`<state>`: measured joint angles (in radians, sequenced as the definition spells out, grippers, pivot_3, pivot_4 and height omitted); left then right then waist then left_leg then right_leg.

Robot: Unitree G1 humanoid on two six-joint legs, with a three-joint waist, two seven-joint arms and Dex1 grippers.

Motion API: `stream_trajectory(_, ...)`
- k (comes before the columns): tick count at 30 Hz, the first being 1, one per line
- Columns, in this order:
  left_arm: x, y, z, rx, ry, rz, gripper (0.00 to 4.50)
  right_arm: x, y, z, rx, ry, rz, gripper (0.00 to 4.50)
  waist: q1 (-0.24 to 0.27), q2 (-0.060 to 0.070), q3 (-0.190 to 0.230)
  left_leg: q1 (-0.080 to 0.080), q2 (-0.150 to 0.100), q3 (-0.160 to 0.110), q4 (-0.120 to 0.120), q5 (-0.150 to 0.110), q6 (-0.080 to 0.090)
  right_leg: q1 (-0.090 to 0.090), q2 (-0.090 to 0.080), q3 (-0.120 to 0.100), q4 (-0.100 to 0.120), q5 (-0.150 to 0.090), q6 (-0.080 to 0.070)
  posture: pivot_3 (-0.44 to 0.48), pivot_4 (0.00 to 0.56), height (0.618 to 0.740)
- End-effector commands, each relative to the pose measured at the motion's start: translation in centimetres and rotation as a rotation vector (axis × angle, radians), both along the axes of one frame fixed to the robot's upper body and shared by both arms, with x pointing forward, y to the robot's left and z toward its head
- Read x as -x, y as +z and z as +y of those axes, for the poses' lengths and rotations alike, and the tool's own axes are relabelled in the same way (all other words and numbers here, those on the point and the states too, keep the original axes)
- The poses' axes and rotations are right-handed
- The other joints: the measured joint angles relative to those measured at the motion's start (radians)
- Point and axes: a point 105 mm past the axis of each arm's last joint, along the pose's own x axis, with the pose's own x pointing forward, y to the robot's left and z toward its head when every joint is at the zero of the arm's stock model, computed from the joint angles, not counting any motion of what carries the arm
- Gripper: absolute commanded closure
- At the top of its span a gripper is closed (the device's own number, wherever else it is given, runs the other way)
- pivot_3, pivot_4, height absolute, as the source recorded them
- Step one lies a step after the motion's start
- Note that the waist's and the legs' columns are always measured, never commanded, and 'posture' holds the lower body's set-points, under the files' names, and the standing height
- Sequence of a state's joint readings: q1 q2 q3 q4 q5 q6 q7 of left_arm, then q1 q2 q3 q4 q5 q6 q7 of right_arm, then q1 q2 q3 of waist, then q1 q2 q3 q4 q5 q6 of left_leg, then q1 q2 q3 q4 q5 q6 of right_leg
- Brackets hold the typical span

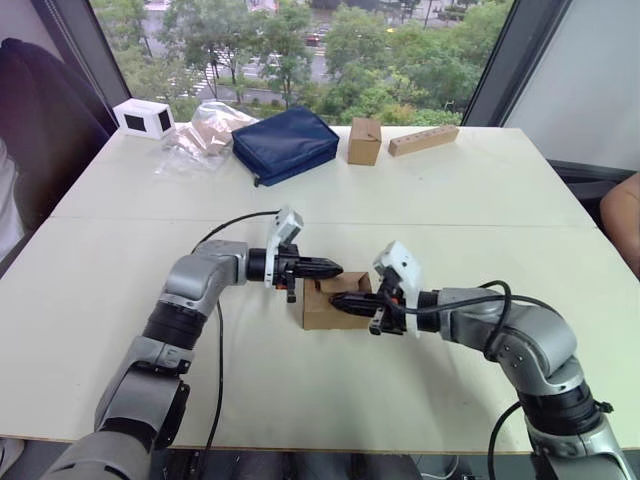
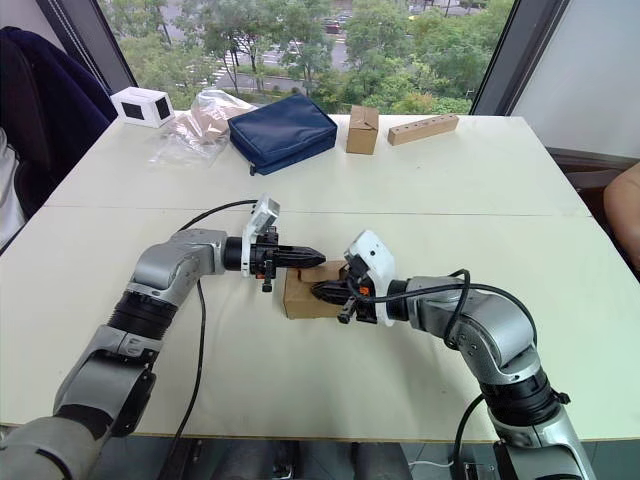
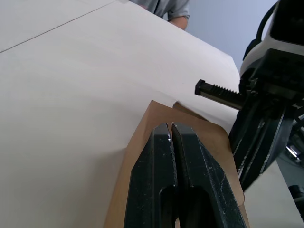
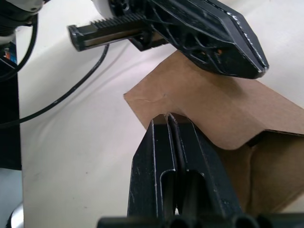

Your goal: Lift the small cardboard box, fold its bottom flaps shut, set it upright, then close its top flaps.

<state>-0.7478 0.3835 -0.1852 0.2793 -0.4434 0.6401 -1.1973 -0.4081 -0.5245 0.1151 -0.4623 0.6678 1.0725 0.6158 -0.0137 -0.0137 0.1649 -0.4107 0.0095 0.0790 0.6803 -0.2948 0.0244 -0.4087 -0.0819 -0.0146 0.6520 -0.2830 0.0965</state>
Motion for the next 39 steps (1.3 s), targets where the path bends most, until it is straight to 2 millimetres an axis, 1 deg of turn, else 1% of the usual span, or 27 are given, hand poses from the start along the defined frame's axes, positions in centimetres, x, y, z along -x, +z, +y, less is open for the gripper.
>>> stream_trajectory(1, 0.3, 0.7, -0.4, 0.009, -0.020, -0.046, 4.43, -0.5, 0.4, 0.3, 0.003, -0.008, -0.035, 4.50, 0.000, 0.000, 0.000, 0.000, 0.000, 0.000, 0.000, 0.000, 0.000, 0.000, 0.000, 0.000, 0.000, 0.000, 0.000, 0.000, 0.150, 0.740)
stream_trajectory(6, 0.2, 0.9, -0.3, 0.012, -0.010, -0.046, 4.43, -0.9, 0.0, 0.2, 0.014, -0.022, -0.024, 4.50, -0.001, 0.000, 0.000, 0.000, 0.000, 0.000, 0.000, 0.000, 0.000, 0.000, 0.000, 0.000, 0.000, 0.000, 0.000, 0.000, 0.150, 0.740)
stream_trajectory(8, 0.1, 0.8, -0.2, 0.008, -0.003, -0.046, 4.43, 0.2, 0.6, 0.5, -0.016, 0.042, -0.010, 4.50, 0.000, 0.000, 0.000, 0.000, 0.000, 0.000, 0.000, 0.000, 0.000, 0.000, 0.000, 0.000, 0.000, 0.000, 0.000, 0.000, 0.150, 0.740)
stream_trajectory(10, 0.0, 0.7, -0.2, 0.003, 0.001, -0.044, 4.43, 0.8, 1.4, 0.6, -0.044, 0.067, -0.007, 4.50, 0.000, 0.000, 0.000, 0.000, 0.000, 0.000, 0.000, 0.000, 0.000, 0.000, 0.000, 0.000, 0.000, 0.000, 0.000, 0.000, 0.150, 0.740)
stream_trajectory(13, 0.0, 0.3, -0.1, -0.007, 0.004, -0.035, 4.43, 1.0, 1.9, 0.5, -0.053, 0.068, -0.014, 4.50, 0.000, 0.000, 0.000, 0.000, 0.000, 0.000, 0.000, 0.000, 0.000, 0.000, -0.001, 0.000, 0.000, 0.000, 0.000, 0.000, 0.150, 0.740)
stream_trajectory(17, -0.2, -0.4, 0.0, -0.018, 0.012, -0.024, 4.43, 1.2, 2.1, 0.6, -0.054, 0.074, -0.014, 4.50, -0.001, 0.000, 0.000, 0.000, 0.000, 0.000, 0.000, 0.000, 0.000, 0.000, -0.001, 0.000, 0.000, 0.000, 0.000, 0.000, 0.150, 0.740)
stream_trajectory(25, 0.1, -0.5, -0.1, -0.024, 0.005, -0.027, 4.43, 0.3, 1.1, -0.1, -0.017, 0.025, -0.009, 4.50, -0.001, 0.000, 0.000, 0.000, 0.000, 0.000, -0.001, 0.000, 0.000, 0.000, -0.001, 0.000, -0.001, 0.000, 0.000, 0.000, 0.150, 0.740)
stream_trajectory(32, -0.1, -0.1, -0.1, -0.014, 0.014, -0.037, 4.43, 0.1, 0.2, -0.2, 0.029, 0.025, 0.004, 4.50, -0.001, 0.000, 0.000, 0.000, 0.000, 0.000, -0.001, 0.000, 0.000, -0.001, -0.001, 0.000, -0.001, 0.000, 0.000, 0.000, 0.150, 0.740)
stream_trajectory(39, -0.4, 0.4, -0.1, 0.003, 0.038, -0.046, 4.43, 0.3, -0.2, 0.1, 0.046, 0.043, 0.001, 4.50, -0.001, 0.000, 0.000, 0.000, 0.000, 0.000, -0.001, 0.000, 0.000, -0.001, -0.001, 0.000, -0.001, 0.000, 0.000, 0.000, 0.150, 0.740)
